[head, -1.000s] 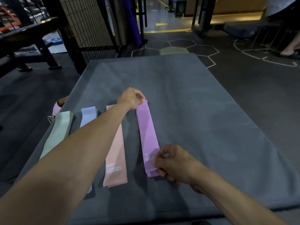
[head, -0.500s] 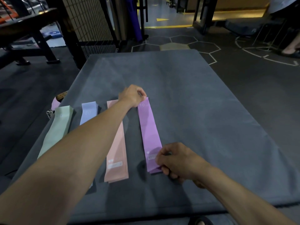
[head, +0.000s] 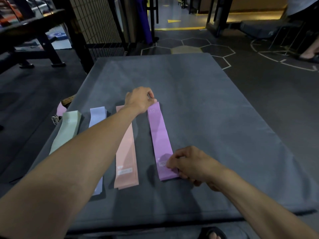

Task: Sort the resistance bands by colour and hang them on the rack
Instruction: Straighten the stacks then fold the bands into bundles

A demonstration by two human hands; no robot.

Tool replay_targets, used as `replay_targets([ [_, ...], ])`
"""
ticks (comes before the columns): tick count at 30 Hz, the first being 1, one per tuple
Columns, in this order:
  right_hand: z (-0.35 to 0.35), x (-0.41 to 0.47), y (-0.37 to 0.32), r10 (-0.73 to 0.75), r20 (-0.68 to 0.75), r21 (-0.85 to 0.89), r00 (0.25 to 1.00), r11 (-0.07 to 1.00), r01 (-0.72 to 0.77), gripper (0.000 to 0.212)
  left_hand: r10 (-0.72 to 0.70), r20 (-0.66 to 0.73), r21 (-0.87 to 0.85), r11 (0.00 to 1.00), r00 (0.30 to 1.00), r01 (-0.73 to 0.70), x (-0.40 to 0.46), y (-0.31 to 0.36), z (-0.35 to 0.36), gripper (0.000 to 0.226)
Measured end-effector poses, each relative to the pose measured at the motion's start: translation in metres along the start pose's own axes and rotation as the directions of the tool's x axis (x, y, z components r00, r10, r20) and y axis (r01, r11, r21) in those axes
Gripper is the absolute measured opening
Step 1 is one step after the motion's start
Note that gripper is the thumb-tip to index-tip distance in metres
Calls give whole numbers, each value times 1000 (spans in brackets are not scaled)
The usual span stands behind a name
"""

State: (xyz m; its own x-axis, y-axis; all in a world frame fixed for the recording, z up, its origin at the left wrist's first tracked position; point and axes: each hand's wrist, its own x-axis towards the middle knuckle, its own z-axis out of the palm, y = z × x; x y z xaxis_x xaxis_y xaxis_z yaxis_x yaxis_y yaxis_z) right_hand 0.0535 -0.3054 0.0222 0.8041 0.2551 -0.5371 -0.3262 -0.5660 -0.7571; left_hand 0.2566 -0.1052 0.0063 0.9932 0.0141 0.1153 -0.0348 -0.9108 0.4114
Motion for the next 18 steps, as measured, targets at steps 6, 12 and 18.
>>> replay_targets([
  [6, -10, 2, -14, -34, -113, -66, 993, 997, 27, 15, 23, -13, -16, 1000, 1000, -23, -35, -5, -35, 17],
  [12, -25, 21, -16, -52, -305, -232, 951, 973, -21, 10, 69, 129, 20, 997, 989, -72, -108, 2, -59, 18],
  [18, -13, -3, -13, -4, -260, -390, 966, 915, -102, 18, 158, 291, -14, 987, 943, -161, -190, 35, -68, 3],
])
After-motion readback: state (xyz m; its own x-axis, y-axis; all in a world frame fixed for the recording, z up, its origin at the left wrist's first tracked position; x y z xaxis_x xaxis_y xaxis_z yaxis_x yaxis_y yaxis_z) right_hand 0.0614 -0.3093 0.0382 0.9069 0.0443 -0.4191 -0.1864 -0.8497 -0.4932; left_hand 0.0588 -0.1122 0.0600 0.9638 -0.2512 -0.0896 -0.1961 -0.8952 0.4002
